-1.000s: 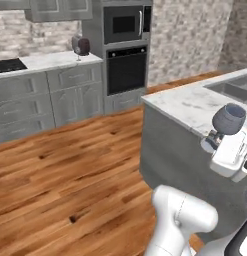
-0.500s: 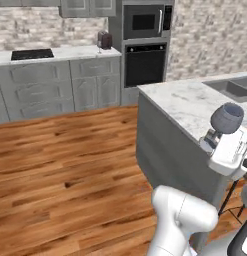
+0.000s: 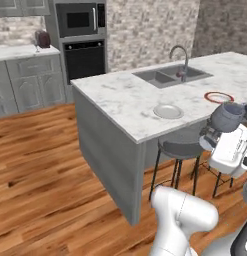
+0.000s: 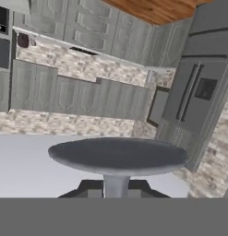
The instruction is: Retrieve the wine glasses from the counter and place one next to each plate.
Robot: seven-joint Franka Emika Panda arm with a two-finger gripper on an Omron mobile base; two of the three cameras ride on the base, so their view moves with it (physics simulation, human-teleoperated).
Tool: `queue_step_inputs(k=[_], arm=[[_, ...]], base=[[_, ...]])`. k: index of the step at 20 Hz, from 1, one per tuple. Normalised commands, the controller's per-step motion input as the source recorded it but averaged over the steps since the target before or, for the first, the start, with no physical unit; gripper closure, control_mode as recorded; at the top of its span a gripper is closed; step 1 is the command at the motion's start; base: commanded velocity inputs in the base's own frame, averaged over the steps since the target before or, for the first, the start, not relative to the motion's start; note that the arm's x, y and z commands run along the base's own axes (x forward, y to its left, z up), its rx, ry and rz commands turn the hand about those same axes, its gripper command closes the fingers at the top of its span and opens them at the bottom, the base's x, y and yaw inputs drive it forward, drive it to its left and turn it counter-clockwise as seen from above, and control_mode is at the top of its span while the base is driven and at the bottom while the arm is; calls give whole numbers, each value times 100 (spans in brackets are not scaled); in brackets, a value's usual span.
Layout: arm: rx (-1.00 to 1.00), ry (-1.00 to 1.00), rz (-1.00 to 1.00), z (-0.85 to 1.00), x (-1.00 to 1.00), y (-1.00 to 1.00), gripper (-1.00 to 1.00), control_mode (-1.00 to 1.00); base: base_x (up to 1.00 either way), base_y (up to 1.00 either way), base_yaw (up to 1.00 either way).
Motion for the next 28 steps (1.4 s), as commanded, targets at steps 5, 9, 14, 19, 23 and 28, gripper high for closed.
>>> queue_step_inputs(k=[5, 9, 14, 19, 23, 28], arm=[[0, 0, 0, 0, 0, 0, 100, 100], [0, 0, 0, 0, 0, 0, 100, 100], [0, 0, 0, 0, 0, 0, 100, 100], [0, 0, 0, 0, 0, 0, 100, 100], [0, 0, 0, 0, 0, 0, 100, 100], [0, 0, 0, 0, 0, 0, 100, 100]], base=[[-9, -100, -16], [52, -100, 6], [66, -100, 31], [79, -69, 36], [63, 0, 45], [67, 0, 43]])
